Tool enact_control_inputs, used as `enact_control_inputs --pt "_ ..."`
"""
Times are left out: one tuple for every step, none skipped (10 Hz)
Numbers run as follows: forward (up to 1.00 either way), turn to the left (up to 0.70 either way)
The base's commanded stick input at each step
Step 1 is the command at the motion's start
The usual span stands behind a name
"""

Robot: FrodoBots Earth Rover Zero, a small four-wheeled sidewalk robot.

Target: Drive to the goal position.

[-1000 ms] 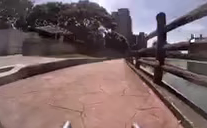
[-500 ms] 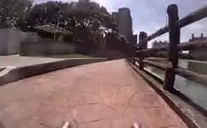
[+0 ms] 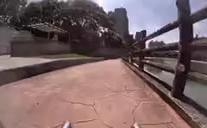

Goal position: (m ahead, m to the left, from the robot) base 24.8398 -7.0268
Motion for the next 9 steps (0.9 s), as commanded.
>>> enact_control_inputs --pt "0.7 -0.34" --pt "0.7 -0.35" --pt "0.7 -0.35" --pt "0.7 -0.35" --pt "0.7 -0.35" --pt "0.7 -0.33" --pt "0.7 -0.21" --pt "0.7 -0.11" --pt "0.7 -0.01"
